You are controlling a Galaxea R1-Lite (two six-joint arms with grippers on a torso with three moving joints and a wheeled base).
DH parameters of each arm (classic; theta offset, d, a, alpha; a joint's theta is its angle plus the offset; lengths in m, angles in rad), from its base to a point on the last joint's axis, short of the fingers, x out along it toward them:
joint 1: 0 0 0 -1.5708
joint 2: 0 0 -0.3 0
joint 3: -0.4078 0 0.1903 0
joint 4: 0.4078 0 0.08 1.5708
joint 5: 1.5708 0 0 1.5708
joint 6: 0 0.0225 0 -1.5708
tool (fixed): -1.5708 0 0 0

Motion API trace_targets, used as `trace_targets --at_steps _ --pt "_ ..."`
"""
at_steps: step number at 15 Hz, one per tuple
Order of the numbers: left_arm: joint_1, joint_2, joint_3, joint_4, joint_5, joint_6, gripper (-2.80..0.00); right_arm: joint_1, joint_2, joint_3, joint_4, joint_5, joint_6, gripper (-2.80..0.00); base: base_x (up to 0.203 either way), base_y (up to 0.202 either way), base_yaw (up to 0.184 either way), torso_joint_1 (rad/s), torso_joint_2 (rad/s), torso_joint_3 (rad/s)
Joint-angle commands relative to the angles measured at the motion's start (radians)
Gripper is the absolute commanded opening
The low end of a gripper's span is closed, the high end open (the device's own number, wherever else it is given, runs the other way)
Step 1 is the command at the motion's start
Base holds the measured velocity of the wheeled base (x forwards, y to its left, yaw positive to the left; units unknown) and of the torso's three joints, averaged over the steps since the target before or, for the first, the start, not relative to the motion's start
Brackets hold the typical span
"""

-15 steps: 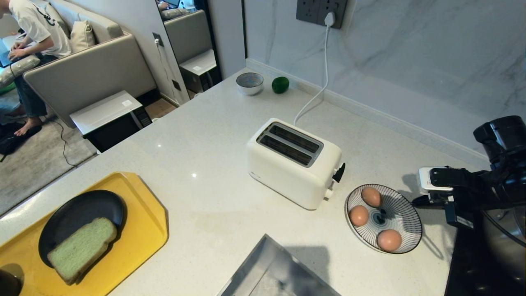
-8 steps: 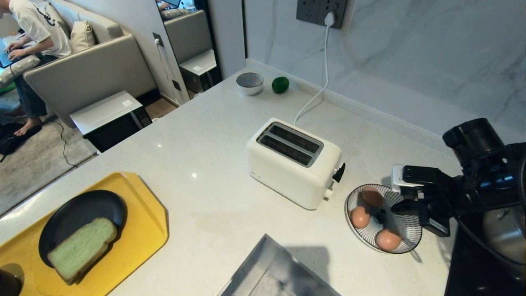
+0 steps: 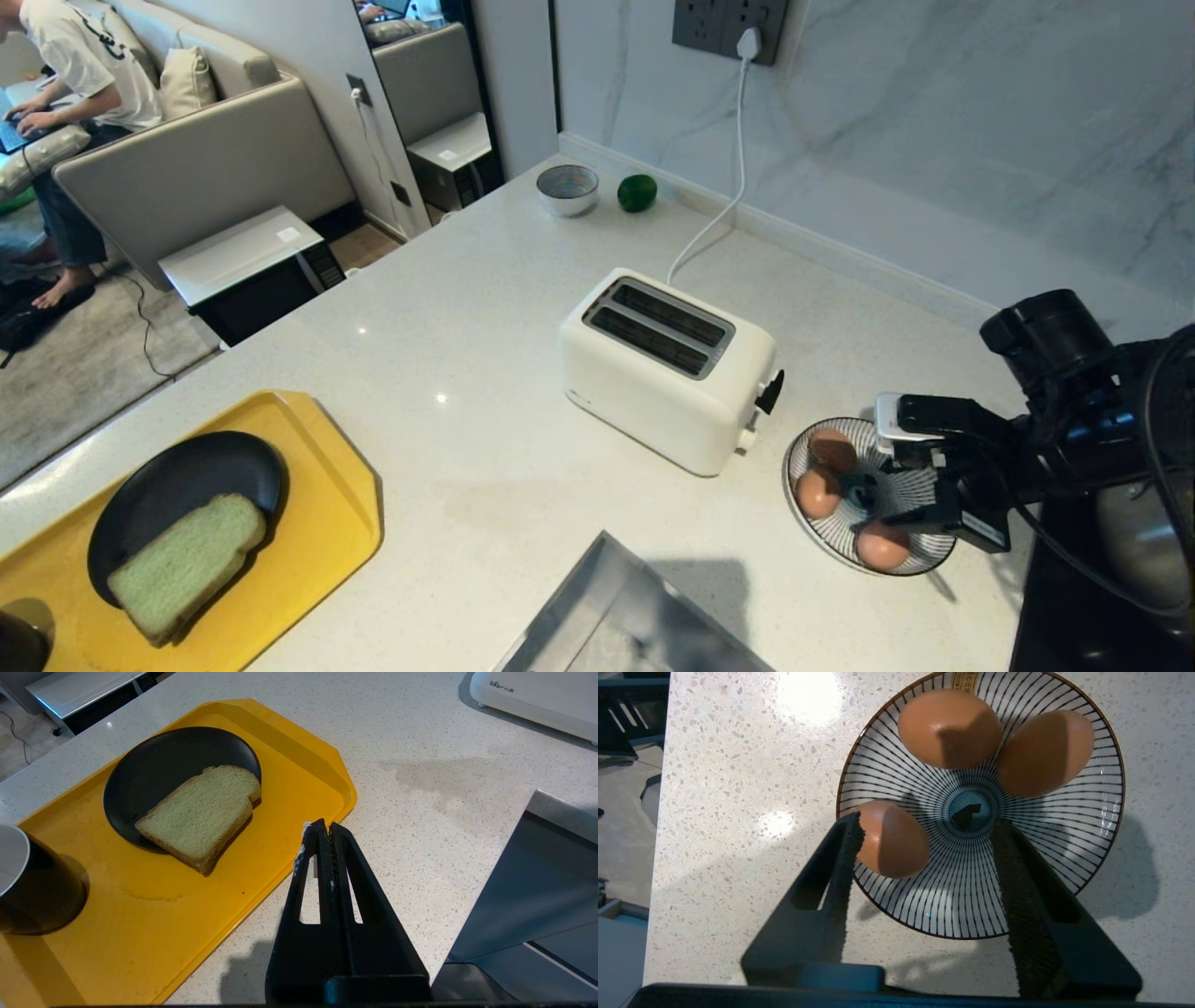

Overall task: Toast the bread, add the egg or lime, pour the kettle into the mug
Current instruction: Pick up the egg

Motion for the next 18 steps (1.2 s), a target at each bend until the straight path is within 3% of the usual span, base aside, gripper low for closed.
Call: trace_targets --at_steps 1,18 --pt "0.002 0.001 0.0 0.0 0.0 0.0 -2.8 0.0 0.029 -0.007 0.001 0.0 -0.006 0.0 0.0 0.0 0.0 0.0 0.0 0.0" --pt "0.0 0.001 0.0 0.0 0.0 -0.001 -2.8 0.032 0.193 -0.129 -0.002 -0.006 0.097 0.0 0.0 0.0 0.0 0.0 0.0 0.0"
